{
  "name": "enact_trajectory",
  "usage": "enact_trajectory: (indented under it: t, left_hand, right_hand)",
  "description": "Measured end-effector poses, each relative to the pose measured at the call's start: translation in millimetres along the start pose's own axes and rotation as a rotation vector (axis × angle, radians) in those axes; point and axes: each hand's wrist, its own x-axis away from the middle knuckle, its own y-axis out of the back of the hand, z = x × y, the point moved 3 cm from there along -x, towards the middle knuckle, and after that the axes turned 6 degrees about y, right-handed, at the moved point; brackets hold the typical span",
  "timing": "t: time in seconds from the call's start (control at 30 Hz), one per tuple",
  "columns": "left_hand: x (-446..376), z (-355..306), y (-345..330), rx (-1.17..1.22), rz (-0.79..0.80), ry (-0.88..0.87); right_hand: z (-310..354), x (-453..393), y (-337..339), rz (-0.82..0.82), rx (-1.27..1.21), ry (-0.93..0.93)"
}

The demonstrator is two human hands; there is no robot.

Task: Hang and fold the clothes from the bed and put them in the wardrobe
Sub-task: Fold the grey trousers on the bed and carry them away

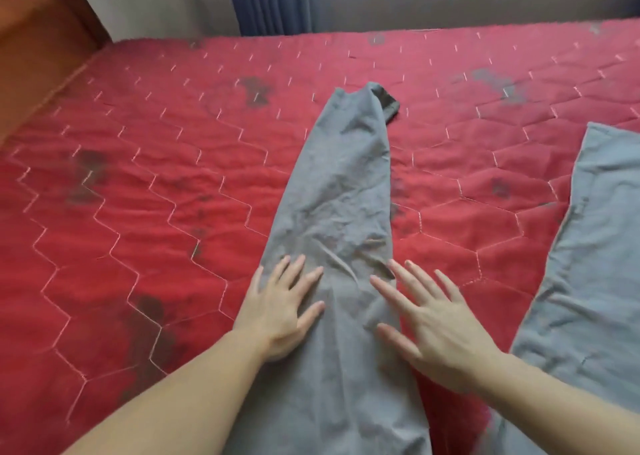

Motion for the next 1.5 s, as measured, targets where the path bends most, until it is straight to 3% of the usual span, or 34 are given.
enact_trajectory:
  t: [0.1, 0.23, 0.57, 0.73, 0.83, 0.93, 1.1, 1.27, 1.37, 1.5]
  left_hand:
    - [-34, 8, 6, 0.061, -0.084, -0.020]
    - [-87, 18, 12, 0.069, -0.123, -0.012]
    - [-142, 37, 26, 0.155, -0.199, -0.147]
    - [-142, 35, 29, 0.168, -0.253, -0.197]
    - [-144, 36, 29, 0.182, -0.271, -0.204]
    - [-144, 36, 31, 0.187, -0.273, -0.214]
    - [-144, 38, 32, 0.233, -0.298, -0.219]
    - [-145, 38, 32, 0.219, -0.295, -0.207]
    - [-145, 37, 31, 0.220, -0.304, -0.204]
    - [-144, 38, 31, 0.209, -0.313, -0.204]
  right_hand:
    - [-1, -47, -13, 0.052, -0.011, -0.080]
    - [-23, -98, 3, -0.103, -0.045, -0.187]
    - [-109, -280, 69, -0.463, -0.705, -0.717]
    - [-130, -341, 94, -0.511, -0.972, -0.867]
    - [-127, -363, 103, -0.355, -1.018, -0.816]
    - [-112, -377, 121, -0.335, -1.031, -0.703]
    - [-103, -385, 150, -0.207, -1.578, -0.450]
    - [-147, -355, 100, -0.205, -1.216, -0.795]
    - [-160, -351, 89, -0.184, -1.121, -0.800]
    - [-157, -362, 94, -0.351, -0.970, -0.752]
